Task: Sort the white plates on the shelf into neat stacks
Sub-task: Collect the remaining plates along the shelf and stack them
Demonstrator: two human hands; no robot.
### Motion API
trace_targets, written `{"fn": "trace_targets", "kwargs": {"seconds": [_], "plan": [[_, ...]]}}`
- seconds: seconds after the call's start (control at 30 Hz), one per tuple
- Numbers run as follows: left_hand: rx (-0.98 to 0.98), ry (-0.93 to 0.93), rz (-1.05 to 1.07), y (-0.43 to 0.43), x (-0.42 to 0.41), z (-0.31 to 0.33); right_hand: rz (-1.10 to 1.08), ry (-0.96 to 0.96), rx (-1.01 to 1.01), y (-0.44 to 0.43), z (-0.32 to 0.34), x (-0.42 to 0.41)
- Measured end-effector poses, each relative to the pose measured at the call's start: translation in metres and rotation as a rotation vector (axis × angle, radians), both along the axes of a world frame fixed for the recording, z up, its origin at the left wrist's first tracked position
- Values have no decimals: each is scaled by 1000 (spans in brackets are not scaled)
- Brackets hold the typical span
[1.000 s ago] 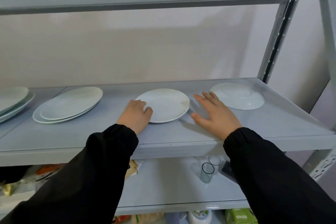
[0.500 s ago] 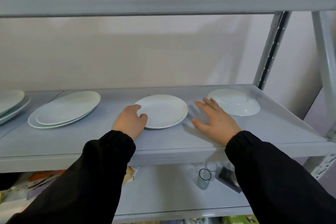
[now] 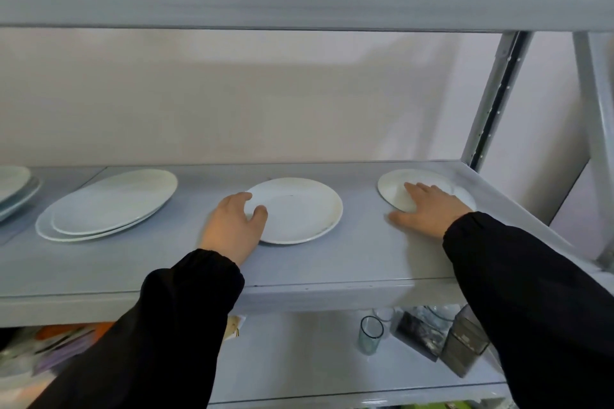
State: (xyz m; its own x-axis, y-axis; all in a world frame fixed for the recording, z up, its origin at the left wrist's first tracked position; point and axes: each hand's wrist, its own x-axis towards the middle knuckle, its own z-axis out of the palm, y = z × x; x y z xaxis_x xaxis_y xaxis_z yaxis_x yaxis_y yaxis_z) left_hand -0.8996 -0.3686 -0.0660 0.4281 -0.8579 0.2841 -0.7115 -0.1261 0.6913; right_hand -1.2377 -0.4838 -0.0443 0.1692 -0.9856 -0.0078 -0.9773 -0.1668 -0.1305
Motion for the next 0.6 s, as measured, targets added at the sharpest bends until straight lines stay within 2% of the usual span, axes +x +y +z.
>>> {"fn": "trace_targets", "kwargs": {"seconds": [0.6], "plan": [[-16,6,-10,4,0,0,273,156,-56,127,27,24]]}}
